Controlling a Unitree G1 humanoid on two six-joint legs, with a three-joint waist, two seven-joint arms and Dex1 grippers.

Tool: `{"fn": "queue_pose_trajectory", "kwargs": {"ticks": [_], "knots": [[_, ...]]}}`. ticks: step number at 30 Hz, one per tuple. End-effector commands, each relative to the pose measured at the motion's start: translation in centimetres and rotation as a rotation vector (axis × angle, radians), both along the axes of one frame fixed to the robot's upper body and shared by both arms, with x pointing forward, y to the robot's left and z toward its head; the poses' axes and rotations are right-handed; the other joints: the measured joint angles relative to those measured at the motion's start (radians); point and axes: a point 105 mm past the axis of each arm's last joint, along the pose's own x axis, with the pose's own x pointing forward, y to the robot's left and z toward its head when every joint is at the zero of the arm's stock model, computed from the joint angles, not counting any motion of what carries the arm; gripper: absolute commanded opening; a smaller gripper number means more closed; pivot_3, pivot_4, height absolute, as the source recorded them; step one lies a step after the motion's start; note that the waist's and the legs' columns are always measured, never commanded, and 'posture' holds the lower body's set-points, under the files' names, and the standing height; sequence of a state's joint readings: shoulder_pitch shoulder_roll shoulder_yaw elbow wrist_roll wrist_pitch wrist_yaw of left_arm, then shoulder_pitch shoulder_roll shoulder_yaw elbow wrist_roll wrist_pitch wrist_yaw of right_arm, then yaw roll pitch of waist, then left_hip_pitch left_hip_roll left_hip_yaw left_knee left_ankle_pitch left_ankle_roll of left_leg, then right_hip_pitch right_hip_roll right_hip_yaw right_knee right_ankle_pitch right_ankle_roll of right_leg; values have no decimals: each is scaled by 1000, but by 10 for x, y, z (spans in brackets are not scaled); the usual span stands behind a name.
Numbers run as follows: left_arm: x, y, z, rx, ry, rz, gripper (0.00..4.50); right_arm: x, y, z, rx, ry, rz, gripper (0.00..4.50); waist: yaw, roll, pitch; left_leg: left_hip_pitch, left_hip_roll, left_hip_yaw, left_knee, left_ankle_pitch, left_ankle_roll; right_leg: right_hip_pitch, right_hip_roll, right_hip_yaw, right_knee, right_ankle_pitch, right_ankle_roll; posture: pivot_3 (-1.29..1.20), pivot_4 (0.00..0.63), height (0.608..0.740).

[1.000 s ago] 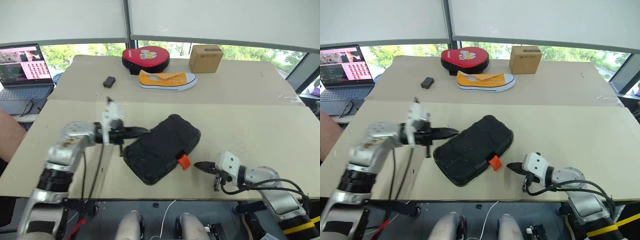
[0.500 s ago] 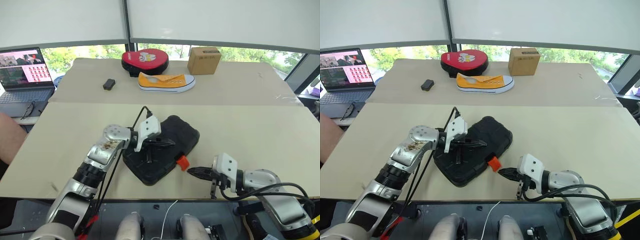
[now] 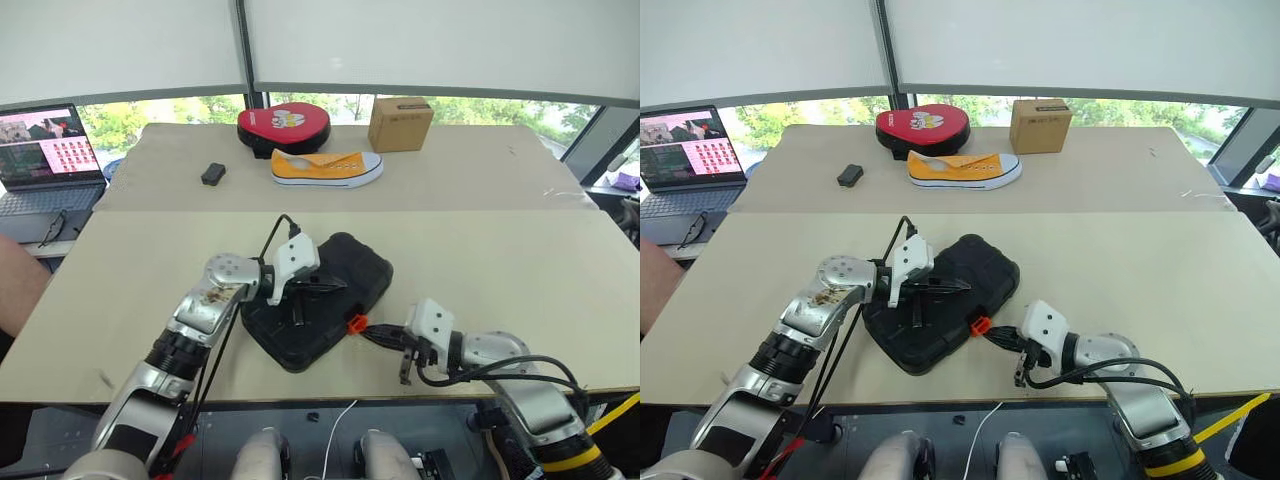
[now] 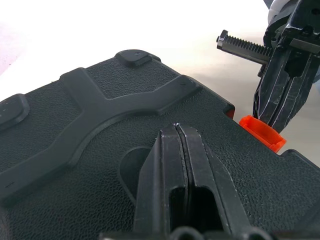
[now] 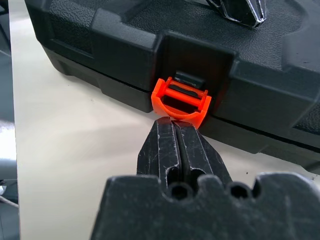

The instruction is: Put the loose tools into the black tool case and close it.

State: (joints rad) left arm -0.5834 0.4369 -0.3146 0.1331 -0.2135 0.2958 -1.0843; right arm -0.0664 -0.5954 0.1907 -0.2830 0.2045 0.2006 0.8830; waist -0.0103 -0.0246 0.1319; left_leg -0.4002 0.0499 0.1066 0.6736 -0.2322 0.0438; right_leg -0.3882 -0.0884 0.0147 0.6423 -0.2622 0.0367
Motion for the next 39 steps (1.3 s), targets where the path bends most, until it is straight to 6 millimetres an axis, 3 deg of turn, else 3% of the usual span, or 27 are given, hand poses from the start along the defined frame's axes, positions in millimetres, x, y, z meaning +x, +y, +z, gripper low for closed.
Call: {"fn": "queue_pose_trajectory", "kwargs": {"ticks": [1, 19, 26, 39], "knots": [[-5, 16, -46, 112, 137, 67, 38, 4, 14, 18, 50, -91, 41, 0, -2, 0, 0, 1, 0, 0, 0, 0, 0, 0, 0, 0, 0, 0, 0, 0, 150, 740], [-14, 22, -62, 173, 196, 71, 38, 12, 26, 40, 133, -171, 58, 0, -8, 0, 0, 3, 0, 0, -4, 0, 0, 0, 0, 1, 0, 0, -1, 0, 150, 740], [-15, 22, -64, 184, 204, 73, 38, 17, 21, 48, 148, -198, 46, 0, -9, 0, 0, 5, 1, 1, -5, 0, 0, 0, 1, 2, 0, -1, -2, 0, 150, 740], [-16, 25, -66, 172, 211, 87, 38, 27, 34, 34, 131, -170, 35, 0, -16, -3, -4, 11, 1, 1, -11, 0, -1, 2, 2, 6, 0, -2, -5, 0, 150, 740]]}}
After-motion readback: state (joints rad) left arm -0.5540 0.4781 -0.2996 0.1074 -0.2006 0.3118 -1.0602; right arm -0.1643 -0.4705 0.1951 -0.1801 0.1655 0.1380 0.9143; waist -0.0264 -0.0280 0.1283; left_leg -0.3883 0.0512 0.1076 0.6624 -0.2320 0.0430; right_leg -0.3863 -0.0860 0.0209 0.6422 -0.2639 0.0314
